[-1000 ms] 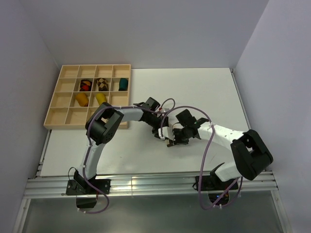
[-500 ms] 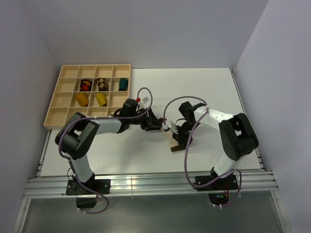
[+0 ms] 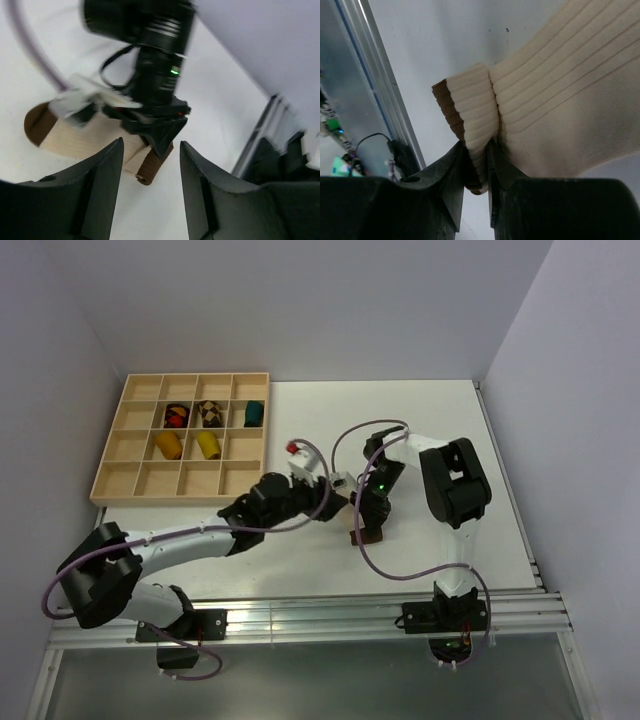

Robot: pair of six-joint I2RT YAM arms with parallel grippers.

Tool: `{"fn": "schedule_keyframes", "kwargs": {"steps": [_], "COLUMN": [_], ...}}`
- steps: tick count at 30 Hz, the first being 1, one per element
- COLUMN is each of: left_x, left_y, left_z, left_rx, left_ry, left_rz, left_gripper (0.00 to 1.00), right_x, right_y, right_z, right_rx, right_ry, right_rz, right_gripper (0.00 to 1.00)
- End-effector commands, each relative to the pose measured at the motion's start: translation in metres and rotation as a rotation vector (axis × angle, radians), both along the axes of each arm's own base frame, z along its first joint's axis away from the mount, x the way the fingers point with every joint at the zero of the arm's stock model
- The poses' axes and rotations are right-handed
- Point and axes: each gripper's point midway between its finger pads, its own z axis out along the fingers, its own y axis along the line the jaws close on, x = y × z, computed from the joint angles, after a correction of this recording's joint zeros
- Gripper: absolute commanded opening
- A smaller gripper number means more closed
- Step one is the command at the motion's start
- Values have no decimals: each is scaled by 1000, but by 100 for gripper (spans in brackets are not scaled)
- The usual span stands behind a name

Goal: Roll the socks
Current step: Roll the sock at the center of the board.

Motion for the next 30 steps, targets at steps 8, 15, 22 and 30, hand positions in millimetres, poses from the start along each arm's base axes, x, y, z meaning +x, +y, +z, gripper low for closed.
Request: {"fn": "schedule_keyframes", "kwargs": {"steps": [8, 15, 22, 30], "left_x": [-34, -48, -54, -66], "left_y": [-56, -74, -82, -90], "left_z": [-58, -88, -95, -111], "left_rx": [595, 682, 696, 711], "left_ry": [-446, -522, -653, -667], "left_rz": [-6, -135, -222, -331], "left_gripper": [58, 62, 62, 61], "right_x": [0, 6, 9, 10], "right_y": [2, -1, 0, -1], "right_z": [8, -2, -3, -6], "right_rx": [-69, -123, -128, -140], "right_ry": [196, 189, 202, 209], "right_rz": [-35, -53, -56, -64], "right_gripper": [27, 27, 27, 26]}}
